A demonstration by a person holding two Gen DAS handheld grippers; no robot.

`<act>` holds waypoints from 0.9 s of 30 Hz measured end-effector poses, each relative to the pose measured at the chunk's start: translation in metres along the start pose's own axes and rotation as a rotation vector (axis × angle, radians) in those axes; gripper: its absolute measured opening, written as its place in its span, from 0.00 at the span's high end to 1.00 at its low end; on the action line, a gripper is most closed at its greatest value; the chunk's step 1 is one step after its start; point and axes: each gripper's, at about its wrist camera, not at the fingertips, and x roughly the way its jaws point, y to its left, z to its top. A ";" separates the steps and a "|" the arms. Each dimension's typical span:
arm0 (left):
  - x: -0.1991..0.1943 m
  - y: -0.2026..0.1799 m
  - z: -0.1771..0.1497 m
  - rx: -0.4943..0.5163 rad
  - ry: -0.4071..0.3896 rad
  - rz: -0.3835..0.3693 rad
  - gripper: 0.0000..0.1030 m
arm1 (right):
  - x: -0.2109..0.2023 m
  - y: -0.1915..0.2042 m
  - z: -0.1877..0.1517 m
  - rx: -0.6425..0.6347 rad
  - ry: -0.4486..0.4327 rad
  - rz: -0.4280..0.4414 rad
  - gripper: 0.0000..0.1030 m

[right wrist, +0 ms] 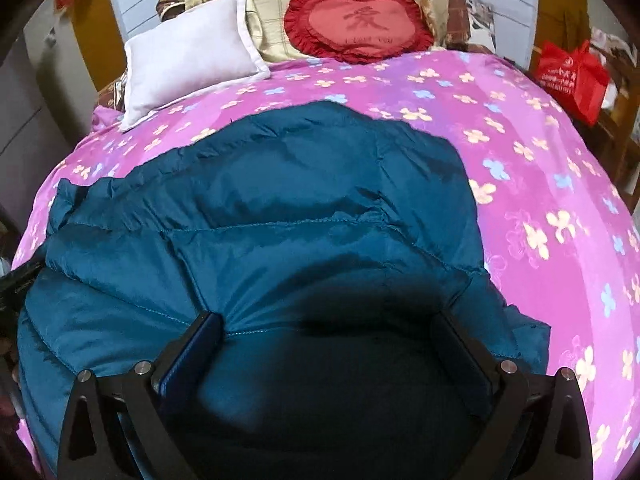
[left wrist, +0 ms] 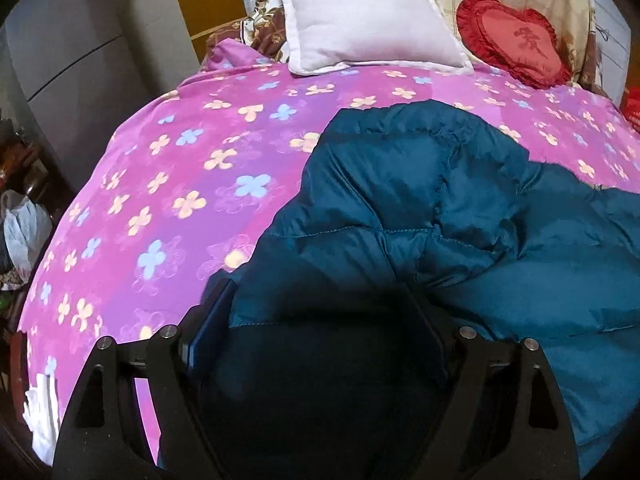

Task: Fold large clothes

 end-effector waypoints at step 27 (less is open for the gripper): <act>-0.071 0.108 -0.041 -0.345 0.001 -0.187 0.18 | -0.103 0.022 -0.091 -0.009 -0.210 0.132 0.00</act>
